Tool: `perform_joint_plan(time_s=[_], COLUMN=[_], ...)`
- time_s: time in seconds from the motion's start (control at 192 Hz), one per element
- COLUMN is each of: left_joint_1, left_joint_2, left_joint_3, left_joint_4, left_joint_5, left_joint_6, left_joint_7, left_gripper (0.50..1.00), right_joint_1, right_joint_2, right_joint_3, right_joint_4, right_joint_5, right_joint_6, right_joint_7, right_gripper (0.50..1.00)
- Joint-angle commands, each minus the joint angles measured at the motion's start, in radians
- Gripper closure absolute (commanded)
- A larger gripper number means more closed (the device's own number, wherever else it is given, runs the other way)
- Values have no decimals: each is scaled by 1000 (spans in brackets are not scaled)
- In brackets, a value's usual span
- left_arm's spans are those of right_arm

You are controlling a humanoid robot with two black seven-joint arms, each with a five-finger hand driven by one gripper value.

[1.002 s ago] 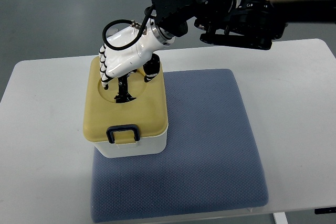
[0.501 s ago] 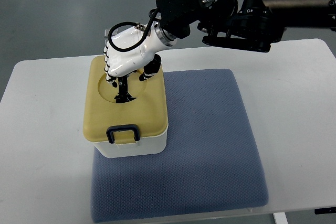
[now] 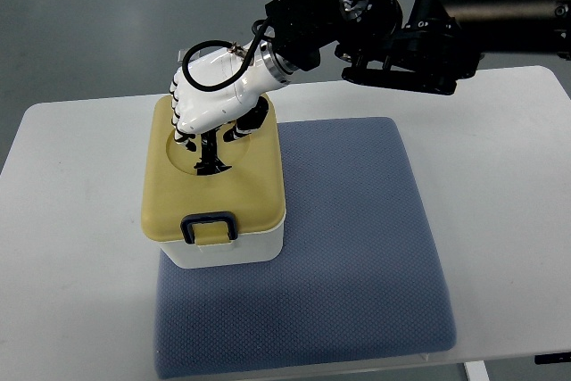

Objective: Open white storage box with right hand
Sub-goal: 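Lift the yellow lid off the white box with the right hand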

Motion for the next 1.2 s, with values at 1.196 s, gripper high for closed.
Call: perform_joint_plan(time_s=[1.196], left_joint_1=[0], left_joint_2=[0], left_joint_3=[0], left_joint_4=[0], left_joint_5=[0], left_joint_6=[0], left_joint_7=[-1], left_gripper=[500], right_joint_1=[101], right_joint_2=[-45], right_joint_3=[110], right_joint_4=[-11], right_joint_5=[19], right_joint_6=[-53], right_joint_7=[0], right_gripper=[1000])
